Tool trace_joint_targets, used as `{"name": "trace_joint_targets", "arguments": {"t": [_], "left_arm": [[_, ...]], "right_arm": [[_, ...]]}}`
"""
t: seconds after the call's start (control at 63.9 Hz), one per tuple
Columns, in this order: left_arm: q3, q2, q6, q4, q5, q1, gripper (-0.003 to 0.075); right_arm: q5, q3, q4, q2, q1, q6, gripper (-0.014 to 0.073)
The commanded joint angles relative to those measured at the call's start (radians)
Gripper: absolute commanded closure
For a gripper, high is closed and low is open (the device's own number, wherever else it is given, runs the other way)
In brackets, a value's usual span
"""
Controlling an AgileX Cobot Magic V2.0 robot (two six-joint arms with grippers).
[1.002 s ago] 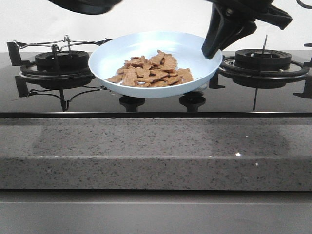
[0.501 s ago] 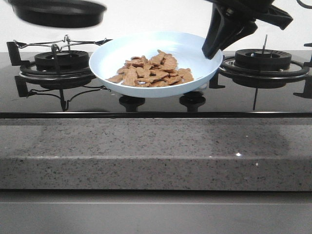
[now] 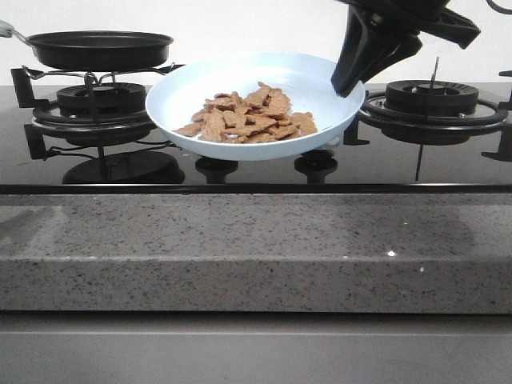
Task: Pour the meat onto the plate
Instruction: 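Return the empty pan onto its burner with the left gripper, then release the pan handle and withdraw the left gripper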
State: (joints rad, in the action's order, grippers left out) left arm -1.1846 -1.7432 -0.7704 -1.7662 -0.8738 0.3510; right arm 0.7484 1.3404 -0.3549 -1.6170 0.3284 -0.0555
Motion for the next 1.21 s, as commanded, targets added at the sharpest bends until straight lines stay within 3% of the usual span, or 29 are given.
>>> {"name": "trace_joint_targets", "arguments": {"t": [0.0,0.579,0.704,0.829,0.923,1.189], "left_arm": [[-0.048,0.041,-0.011,-0.097,-0.006,0.001,0.0741],[-0.054,-0.009,-0.011,-0.097,-0.05,0.001,0.073],[-0.054,-0.009,-0.011,-0.097,-0.054,0.001,0.0619],[-0.054,-0.009,-0.011,-0.097,-0.073,0.001,0.0376],[-0.054,-0.009,-0.011,-0.095,-0.092,0.001,0.0246],[-0.054,0.01,0.009,0.064,-0.104,0.007,0.022]], "right_arm": [[-0.042,0.027,-0.023,0.052,0.001,-0.006,0.0664],[-0.042,0.027,-0.023,0.052,0.001,-0.006,0.0664],[-0.042,0.027,-0.023,0.052,0.001,-0.006,0.0664],[-0.042,0.027,-0.023,0.052,0.001,-0.006,0.0664],[-0.042,0.027,-0.023,0.052,0.001,-0.006,0.0664],[-0.042,0.027,-0.023,0.052,0.001,-0.006,0.0664]]}}
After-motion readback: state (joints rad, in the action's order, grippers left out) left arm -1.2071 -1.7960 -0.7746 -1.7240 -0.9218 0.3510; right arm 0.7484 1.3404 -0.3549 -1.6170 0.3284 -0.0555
